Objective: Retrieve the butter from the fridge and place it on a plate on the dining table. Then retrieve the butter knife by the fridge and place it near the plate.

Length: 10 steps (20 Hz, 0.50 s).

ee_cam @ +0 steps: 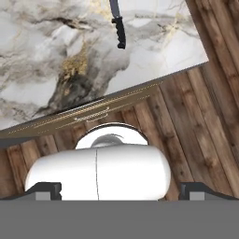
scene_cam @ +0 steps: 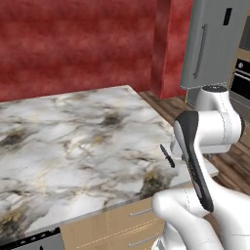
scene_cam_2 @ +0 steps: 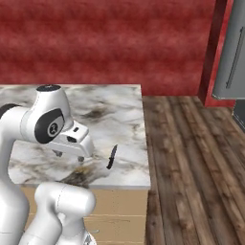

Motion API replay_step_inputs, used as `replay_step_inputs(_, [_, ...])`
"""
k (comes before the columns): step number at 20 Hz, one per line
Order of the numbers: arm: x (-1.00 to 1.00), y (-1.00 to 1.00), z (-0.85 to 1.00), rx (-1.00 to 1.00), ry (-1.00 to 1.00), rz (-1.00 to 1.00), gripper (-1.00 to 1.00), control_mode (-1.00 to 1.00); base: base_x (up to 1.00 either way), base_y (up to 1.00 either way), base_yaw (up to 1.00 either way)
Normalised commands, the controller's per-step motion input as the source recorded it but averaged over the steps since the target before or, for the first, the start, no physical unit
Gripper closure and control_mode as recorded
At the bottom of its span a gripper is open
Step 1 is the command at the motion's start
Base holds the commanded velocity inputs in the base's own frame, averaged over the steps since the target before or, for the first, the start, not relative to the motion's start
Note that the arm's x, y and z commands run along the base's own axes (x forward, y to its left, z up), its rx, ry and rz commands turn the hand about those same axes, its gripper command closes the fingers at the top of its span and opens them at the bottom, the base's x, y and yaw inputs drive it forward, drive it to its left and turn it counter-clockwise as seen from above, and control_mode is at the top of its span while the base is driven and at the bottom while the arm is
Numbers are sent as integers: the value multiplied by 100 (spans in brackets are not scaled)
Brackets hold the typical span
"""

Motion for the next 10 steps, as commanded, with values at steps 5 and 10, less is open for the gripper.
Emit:
replay_step_inputs(5, [0, 0, 0, 0, 0, 0, -100, 100, 4, 0, 0])
replay_step_inputs(10, [0, 0, 0, 0, 0, 0, -100, 100, 0, 0, 0])
